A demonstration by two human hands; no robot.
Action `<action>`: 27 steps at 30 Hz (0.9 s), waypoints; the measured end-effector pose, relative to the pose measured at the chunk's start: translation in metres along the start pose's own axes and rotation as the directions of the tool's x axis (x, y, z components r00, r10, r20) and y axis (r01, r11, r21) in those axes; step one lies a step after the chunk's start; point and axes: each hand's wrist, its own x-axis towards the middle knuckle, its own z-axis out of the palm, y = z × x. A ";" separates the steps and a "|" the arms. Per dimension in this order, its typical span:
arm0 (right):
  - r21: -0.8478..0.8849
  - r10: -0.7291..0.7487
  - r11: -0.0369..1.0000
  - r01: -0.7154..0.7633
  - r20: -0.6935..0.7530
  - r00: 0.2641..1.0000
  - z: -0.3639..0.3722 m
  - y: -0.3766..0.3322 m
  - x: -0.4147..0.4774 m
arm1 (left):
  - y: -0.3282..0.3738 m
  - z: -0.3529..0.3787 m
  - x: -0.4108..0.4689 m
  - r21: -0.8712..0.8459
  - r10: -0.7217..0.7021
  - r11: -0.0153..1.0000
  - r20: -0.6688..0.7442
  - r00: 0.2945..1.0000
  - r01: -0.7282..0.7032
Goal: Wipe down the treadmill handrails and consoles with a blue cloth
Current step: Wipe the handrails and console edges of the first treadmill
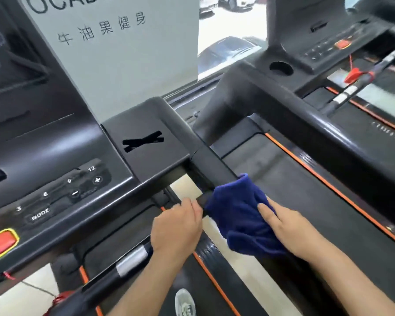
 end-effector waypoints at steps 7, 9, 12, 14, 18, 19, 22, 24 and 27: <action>-0.116 -0.015 0.993 -0.006 -0.183 0.983 0.010 -0.100 0.063 | -0.002 0.000 0.001 -0.019 0.015 1.000 0.072 0.997 -0.013; -0.186 -0.133 0.978 0.097 -0.193 0.972 0.010 -0.128 0.089 | -0.003 0.006 0.000 0.008 0.012 1.000 0.108 0.994 -0.013; -0.252 -0.219 0.950 0.182 -0.128 0.967 0.007 -0.134 0.102 | -0.001 -0.003 -0.001 0.076 0.006 0.997 0.149 0.989 -0.018; -0.289 -0.260 0.932 0.217 -0.119 0.958 0.009 -0.118 0.088 | 0.002 -0.008 0.000 0.081 0.025 0.996 0.145 0.989 -0.037; -0.343 -0.271 0.916 0.207 -0.150 0.951 0.016 -0.060 0.026 | -0.001 -0.017 -0.003 0.034 0.033 0.999 0.021 0.999 -0.034; -0.347 -0.256 0.918 0.191 -0.151 0.955 0.016 -0.044 0.008 | -0.003 -0.012 -0.004 0.047 0.025 0.999 -0.021 0.999 -0.024; -0.433 -0.213 0.896 0.102 -0.216 0.953 0.026 -0.017 -0.033 | -0.004 0.001 -0.007 0.094 0.078 0.992 -0.001 0.997 -0.078; -0.515 -0.190 0.856 0.035 -0.252 0.949 0.033 -0.020 -0.038 | -0.001 0.004 -0.009 0.148 0.075 0.986 -0.012 0.997 -0.072; -0.490 -0.169 0.872 0.010 -0.282 0.945 0.034 -0.047 -0.006 | 0.007 0.002 -0.010 0.038 -0.043 0.998 0.026 0.999 0.042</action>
